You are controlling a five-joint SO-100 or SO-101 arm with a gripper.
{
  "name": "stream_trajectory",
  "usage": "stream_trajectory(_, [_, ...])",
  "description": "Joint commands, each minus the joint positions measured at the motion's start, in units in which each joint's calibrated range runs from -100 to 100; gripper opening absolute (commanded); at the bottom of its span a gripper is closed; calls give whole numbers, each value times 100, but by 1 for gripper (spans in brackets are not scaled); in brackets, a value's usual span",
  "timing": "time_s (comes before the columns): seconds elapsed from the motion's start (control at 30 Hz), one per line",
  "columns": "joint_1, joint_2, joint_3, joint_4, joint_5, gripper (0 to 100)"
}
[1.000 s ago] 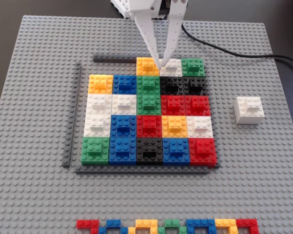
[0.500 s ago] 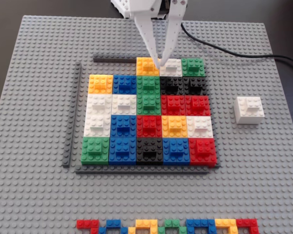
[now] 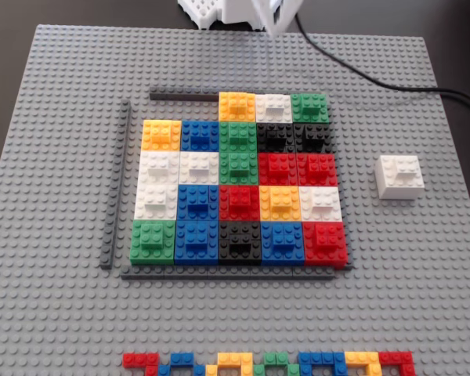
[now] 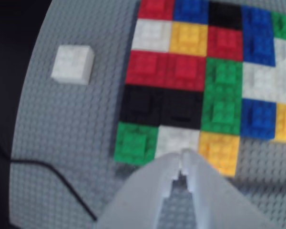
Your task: Grab the cube and place it into the grid
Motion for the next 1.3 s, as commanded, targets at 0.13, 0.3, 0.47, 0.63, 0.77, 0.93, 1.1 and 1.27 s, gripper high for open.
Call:
stream_trajectory(0.13, [-771,1799,-2134,554,-527,0])
stream_trajectory(0.3, [-1206,2633,-2814,574,-816,0])
stream_trajectory(0.47, [-1449,3793,-3937,686,-1133,0])
stream_trajectory(0.63, [-1729,4971,-5215,803,-1241,0])
stream_trajectory(0.77, [-1839,5866,-6022,828,-1324,0])
stream_trajectory(0.93, [-1832,6811,-6819,828,-1372,0])
stream_trajectory(1.1, [-1765,7680,-7490,847,-1392,0])
stream_trajectory(1.27, [-1699,8325,-7879,818,-1446,0])
